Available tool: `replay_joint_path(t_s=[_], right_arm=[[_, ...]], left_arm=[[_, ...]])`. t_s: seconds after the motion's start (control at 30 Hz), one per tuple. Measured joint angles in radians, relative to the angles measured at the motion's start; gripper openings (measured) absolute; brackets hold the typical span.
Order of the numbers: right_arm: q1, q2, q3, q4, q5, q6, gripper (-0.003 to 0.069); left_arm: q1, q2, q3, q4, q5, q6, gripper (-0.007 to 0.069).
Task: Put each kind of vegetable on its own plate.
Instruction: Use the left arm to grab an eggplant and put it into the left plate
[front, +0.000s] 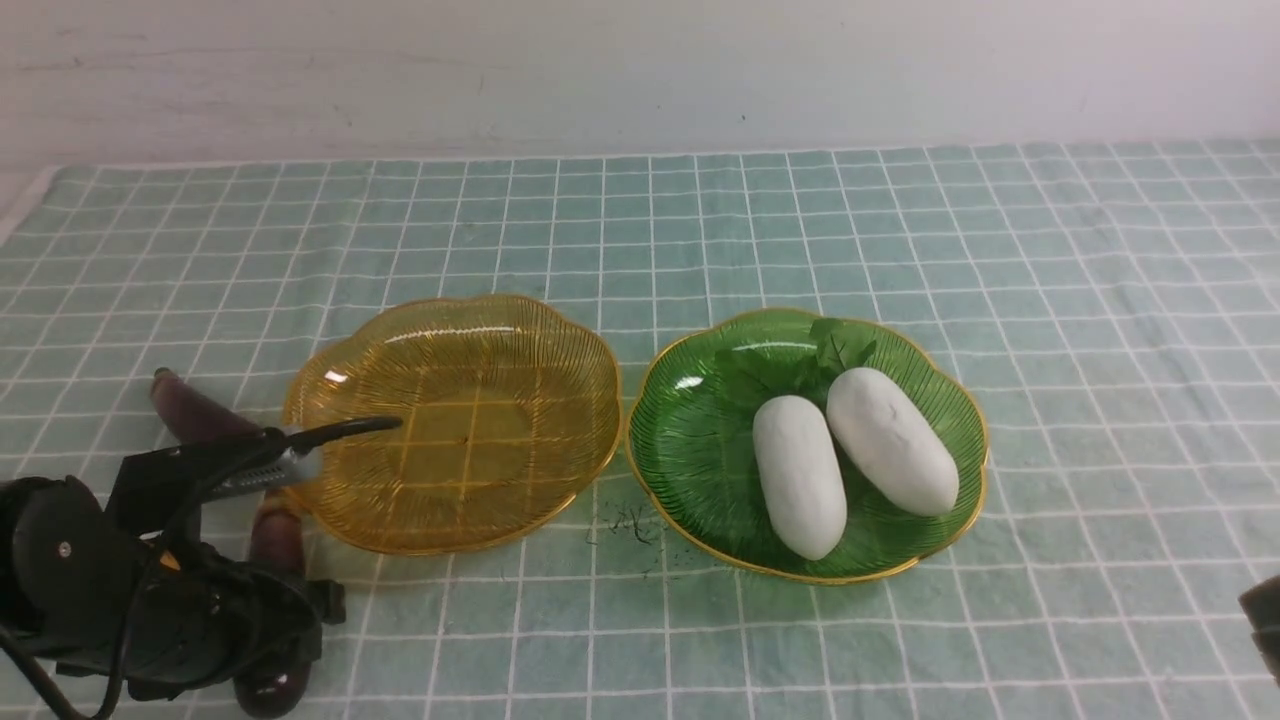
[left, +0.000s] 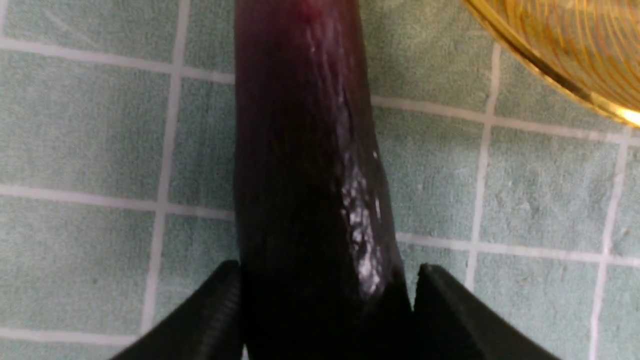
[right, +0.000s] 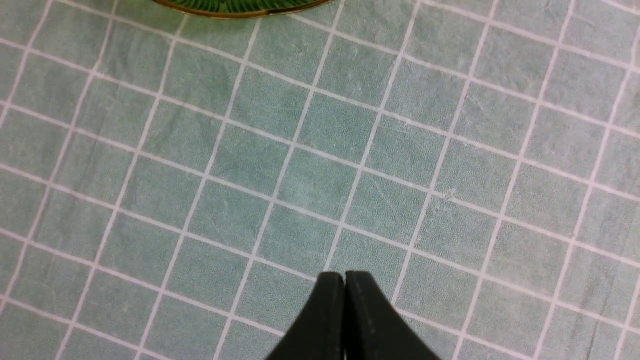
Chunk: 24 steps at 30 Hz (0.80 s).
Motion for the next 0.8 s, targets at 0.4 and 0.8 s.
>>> replay_joint_path(t_s=[0.4, 0.8], right_arm=[[0.000, 0.000, 0.000, 0.000, 0.000, 0.000, -0.0014], [0.000, 0.000, 0.000, 0.019, -0.039, 0.000, -0.0015]], left_arm=[[0.000, -0.145, -0.330, 0.157, 0.498, -0.012, 0.0380], [-0.001, 0.105, -0.560, -0.093, 0.473, 0.121, 0.0380]])
